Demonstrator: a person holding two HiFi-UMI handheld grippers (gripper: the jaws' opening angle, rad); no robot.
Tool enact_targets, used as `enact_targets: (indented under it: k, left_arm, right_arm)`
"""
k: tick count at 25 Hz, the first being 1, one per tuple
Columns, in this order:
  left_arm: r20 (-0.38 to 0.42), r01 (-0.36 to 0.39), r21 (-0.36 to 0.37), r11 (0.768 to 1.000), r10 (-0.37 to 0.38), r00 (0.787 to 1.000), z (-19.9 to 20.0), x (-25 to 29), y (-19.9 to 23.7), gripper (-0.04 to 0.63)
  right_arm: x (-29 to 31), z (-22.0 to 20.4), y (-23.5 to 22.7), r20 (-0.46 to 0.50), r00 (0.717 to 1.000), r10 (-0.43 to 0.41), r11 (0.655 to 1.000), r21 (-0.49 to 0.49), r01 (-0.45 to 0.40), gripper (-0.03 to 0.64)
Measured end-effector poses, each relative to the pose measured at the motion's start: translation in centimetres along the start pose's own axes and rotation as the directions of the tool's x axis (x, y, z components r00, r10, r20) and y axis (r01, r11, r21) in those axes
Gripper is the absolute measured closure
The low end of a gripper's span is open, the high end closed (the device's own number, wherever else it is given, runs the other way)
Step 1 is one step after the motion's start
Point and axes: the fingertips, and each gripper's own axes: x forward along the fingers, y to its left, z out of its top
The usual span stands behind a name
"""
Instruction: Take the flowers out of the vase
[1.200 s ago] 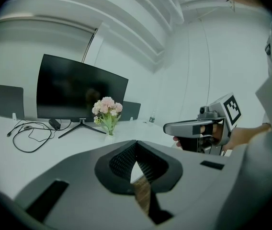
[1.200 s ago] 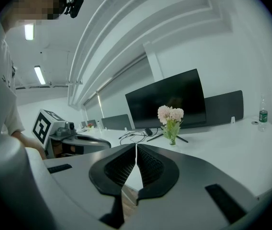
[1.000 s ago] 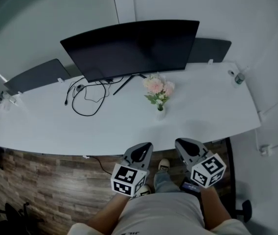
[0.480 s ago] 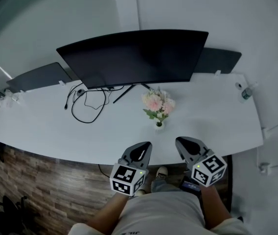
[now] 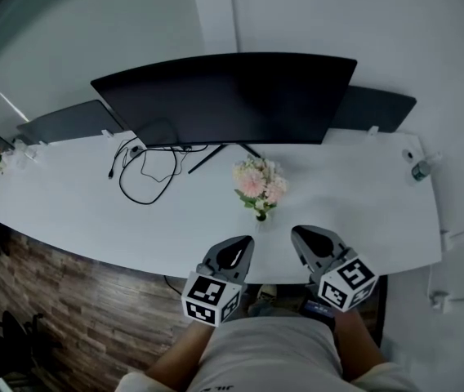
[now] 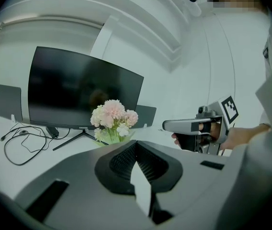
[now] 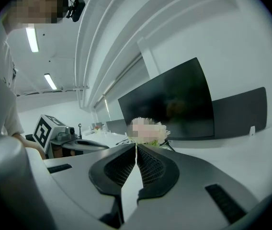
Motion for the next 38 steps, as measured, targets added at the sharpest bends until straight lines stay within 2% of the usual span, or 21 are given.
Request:
enact_targets:
  k: [8,24,38]
  left_arm:
    - [-0.005,-0.006,0.005,1.000,0.006,1.000,0.1,0.4,0.6,0.592]
    - [-0.078,0.066,0.020,0.998,-0.064,0.995,-0.1,1.4,3.0,0.592]
    - [-0.095,0.105,0.021,0.994,-0.103,0.990,-1.3,2.8,4.5,0.592]
  right_arm:
    - [0.5,-0.4,-0.8,-0.005,1.000,-0.008,1.000,0.014,0.008,0.583]
    - [1.5,-0.3,-2.5,-0.025,0.995,-0.101,0.993,0.056,0.102,0.583]
    - [3.3,-1.7,-3.2,-0.074,0.992,-0.106,0.992,0.057,0.110,0.583]
